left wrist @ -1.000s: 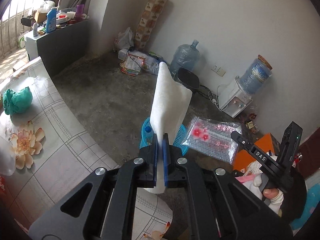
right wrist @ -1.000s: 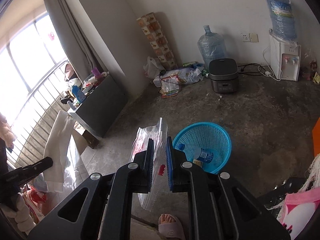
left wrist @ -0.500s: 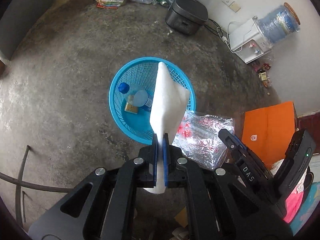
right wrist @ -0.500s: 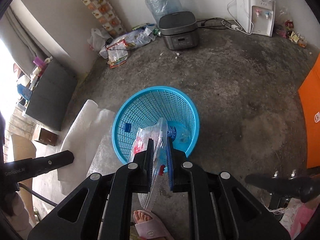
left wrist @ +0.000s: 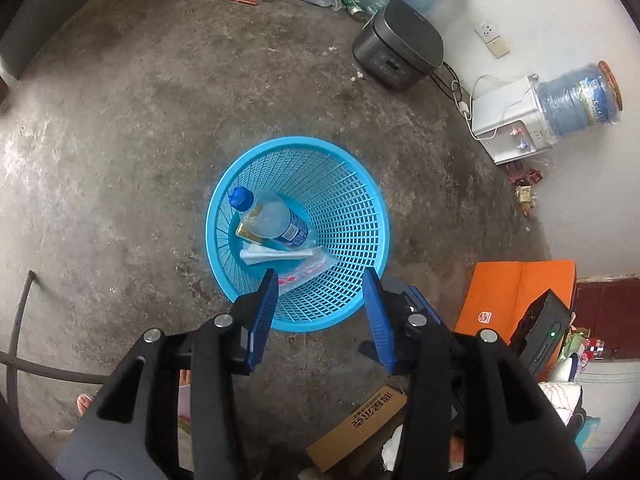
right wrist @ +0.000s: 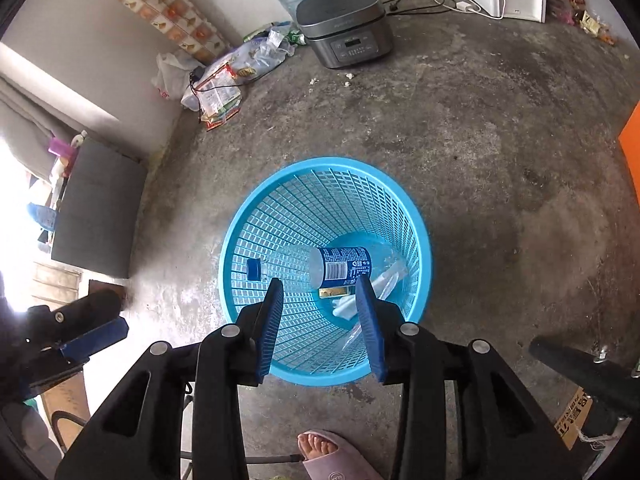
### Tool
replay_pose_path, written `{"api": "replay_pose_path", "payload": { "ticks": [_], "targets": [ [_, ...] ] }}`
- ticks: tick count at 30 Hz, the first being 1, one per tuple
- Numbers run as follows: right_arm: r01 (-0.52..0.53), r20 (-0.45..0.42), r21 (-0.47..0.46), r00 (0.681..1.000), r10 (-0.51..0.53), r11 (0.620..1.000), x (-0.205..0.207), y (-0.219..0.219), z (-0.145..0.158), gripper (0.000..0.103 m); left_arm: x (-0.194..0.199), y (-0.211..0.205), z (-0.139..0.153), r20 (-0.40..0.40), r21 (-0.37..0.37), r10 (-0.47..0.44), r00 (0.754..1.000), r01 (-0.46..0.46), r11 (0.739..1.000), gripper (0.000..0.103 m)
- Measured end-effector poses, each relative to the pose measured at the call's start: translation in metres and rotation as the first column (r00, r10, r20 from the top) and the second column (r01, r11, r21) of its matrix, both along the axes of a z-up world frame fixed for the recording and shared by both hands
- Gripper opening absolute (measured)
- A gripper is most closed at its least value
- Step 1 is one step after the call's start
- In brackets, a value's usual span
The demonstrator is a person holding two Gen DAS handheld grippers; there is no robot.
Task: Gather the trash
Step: 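Carry bag and tissue over the blue wastebasket and open both tools, then move both open tools back toward the table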
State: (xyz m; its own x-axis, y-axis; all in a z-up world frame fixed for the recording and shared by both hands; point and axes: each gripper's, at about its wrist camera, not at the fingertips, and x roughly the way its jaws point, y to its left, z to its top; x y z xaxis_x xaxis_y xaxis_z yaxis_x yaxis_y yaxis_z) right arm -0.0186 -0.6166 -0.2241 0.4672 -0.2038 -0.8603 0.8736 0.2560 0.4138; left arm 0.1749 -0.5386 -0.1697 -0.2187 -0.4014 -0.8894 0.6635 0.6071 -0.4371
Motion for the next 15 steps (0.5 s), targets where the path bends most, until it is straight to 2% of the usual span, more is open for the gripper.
{"api": "replay_pose_path", "payload": {
  "ticks": [4, 7, 10, 12, 13, 15],
  "targets": [
    [-0.008, 0.032, -0.042, 0.999, 0.009, 0.999, -0.006, 0.009, 0.018, 0.037, 0.003, 0.020, 0.048, 0.053, -0.089, 0.025, 0.998, -0.020, 0.996, 0.043],
    [-0.015, 0.055, -0.068, 0.998, 0.019, 0.998, -0.011, 0.018, 0.033, 0.037, -0.001, 0.042, 0.088, 0.119, -0.165, 0.035, 0.992, -0.015, 0.986, 0.050],
    [-0.034, 0.073, -0.124, 0.996, 0.043, 0.992, -0.016, 0.035, 0.056, 0.037, -0.011, 0.072, 0.131, 0.202, -0.234, 0.041, 0.978, 0.007, 0.972, 0.061],
    [-0.057, 0.088, -0.180, 0.993, 0.074, 0.982, -0.018, 0.050, 0.077, 0.040, -0.021, 0.098, 0.161, 0.263, -0.292, 0.055, 0.963, 0.025, 0.956, 0.070],
    [-0.068, 0.094, -0.211, 0.992, 0.089, 0.975, -0.018, 0.058, 0.087, 0.046, -0.026, 0.111, 0.174, 0.291, -0.318, 0.069, 0.954, 0.029, 0.948, 0.077],
    [-0.096, 0.104, -0.294, 0.986, 0.132, 0.951, -0.019, 0.077, 0.111, 0.054, -0.036, 0.143, 0.200, 0.339, -0.374, 0.114, 0.934, 0.022, 0.927, 0.084]
  ]
}}
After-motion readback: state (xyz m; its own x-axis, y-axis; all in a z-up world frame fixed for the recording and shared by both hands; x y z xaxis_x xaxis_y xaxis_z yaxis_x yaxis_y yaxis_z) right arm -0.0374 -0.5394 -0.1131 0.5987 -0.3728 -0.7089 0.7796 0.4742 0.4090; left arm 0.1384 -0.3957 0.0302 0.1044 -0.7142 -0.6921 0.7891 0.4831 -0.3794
